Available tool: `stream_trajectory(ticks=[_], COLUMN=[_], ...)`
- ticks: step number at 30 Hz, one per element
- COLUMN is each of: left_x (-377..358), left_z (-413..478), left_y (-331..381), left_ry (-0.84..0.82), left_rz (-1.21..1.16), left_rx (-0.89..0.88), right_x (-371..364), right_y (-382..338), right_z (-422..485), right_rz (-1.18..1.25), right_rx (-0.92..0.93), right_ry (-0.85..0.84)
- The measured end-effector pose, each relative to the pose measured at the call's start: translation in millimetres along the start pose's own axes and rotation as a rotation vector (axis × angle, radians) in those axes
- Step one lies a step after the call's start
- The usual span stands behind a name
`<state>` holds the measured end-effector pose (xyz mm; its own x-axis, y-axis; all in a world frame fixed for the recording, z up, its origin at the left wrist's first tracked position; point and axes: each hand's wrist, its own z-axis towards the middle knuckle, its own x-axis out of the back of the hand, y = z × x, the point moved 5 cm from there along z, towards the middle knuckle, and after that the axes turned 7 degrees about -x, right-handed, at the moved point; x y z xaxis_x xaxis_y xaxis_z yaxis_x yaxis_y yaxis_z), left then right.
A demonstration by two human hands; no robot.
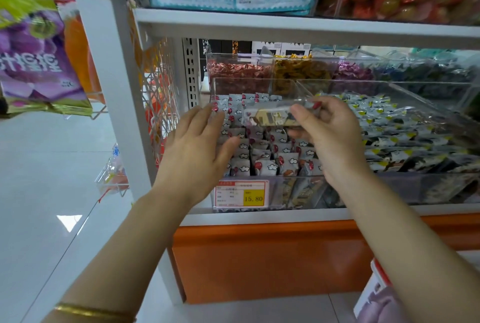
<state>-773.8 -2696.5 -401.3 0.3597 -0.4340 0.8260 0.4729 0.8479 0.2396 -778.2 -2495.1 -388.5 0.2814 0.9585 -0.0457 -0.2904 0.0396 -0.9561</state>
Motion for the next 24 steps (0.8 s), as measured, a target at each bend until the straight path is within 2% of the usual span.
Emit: stream_trajectory(ticks=[3,7,10,17,19,21,24], left_x=[-14.6,-17.9,-18.6,-20.2,-21.2,-21.8,-22.7], left_z=[1.1,2.4,2.0,1.7,1.8,2.1,2.4], left_y=[-5.9,-7.5,-7.6,-8.0,-8.3,-8.8,-9.6], left_ry=[-0.124,-0.147,-0.153,-0.148,-0.146,-0.142,-0.142], left_rz=[0.011,-0.037,-0.053,-0.089,-0.102,-0.119,-0.129], left_rx=[0.012,0.012,0.008,-0.003,-0.004,0.001,0.002], right_x=[-14.5,-45.3,-72.6,-114.1,-115.6,-116.1,-110.6], right_y=[-9.7,-18.0,-15.1,18.6,24.5,22.0,8.4], right_z=[20.4,49.7,64.9,72.5,73.1,76.2,93.5], right_rz=[-0.238,-0.664,-0.950,-1.341,-1.399,-1.316,-1.084], right_rx=[0.114,0.264,0.289,0.232,0.226,0.201,0.201], right_ry=[0.041,-0.062,-0.209,-0.658,-0.729,-0.735,-0.506])
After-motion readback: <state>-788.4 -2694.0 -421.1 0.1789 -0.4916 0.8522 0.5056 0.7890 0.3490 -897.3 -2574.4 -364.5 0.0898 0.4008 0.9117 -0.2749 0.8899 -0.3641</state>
